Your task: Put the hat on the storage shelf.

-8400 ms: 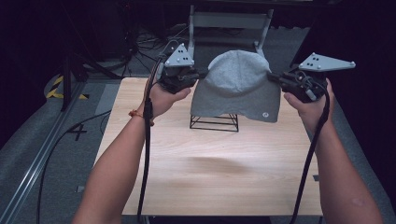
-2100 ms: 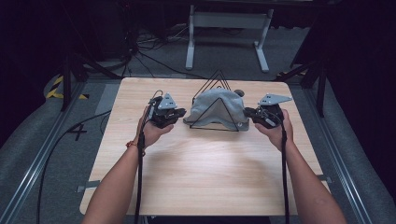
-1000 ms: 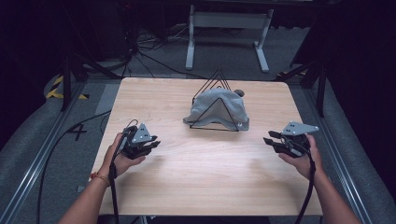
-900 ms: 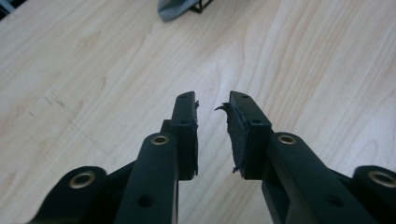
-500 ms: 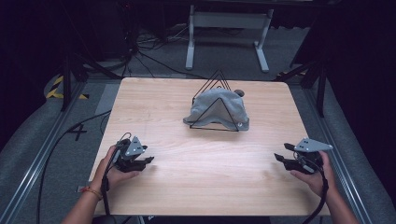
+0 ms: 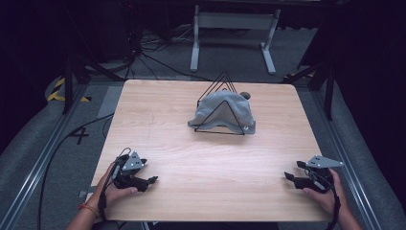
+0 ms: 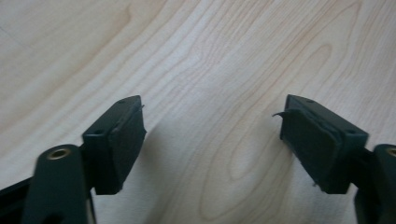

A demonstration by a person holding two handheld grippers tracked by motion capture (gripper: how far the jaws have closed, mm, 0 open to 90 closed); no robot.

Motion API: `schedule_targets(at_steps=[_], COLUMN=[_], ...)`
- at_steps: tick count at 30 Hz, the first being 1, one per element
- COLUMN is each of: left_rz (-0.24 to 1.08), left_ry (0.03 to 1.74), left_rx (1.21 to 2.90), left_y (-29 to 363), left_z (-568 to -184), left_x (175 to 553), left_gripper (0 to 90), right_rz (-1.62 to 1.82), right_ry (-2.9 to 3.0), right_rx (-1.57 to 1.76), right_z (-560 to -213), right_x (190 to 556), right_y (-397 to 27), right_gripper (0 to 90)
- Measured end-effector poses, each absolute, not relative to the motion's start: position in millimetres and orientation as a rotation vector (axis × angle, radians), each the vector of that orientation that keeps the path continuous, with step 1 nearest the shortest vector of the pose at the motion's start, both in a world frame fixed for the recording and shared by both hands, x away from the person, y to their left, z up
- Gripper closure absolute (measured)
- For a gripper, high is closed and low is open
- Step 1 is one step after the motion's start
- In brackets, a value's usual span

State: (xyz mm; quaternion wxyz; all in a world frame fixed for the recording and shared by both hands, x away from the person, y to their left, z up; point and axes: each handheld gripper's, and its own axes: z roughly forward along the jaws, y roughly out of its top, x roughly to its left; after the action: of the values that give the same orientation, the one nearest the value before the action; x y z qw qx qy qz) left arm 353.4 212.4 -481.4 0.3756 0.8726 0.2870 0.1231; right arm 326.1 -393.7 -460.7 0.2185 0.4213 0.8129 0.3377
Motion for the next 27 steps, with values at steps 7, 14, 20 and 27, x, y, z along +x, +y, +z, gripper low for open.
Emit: schedule_targets(at_steps=[7,14,20,27], left_rz=[0.309,0.308,0.312,0.311], left_ry=[0.772,0.779,0.795,0.792], left_rx=[2.232,2.23,2.228,2.234], left_y=[212.6,212.7,213.3,213.3], left_z=[-481.4,-481.5,-481.6,-481.3], left_x=[352.3,352.5,352.2,352.8], left_gripper=[17.0,16.2,15.0,14.2], right_rz=[0.974,0.974,0.971,0.965], right_ry=[2.219,2.216,2.217,2.216], right_rx=[1.223,1.234,1.233,1.236], right_z=[-467.3,-467.3,-467.2,-467.2], right_x=[322.0,322.5,322.5,322.8], right_y=[-398.7,-398.8,-398.9,-399.2], right_gripper=[22.5,21.6,21.5,20.4])
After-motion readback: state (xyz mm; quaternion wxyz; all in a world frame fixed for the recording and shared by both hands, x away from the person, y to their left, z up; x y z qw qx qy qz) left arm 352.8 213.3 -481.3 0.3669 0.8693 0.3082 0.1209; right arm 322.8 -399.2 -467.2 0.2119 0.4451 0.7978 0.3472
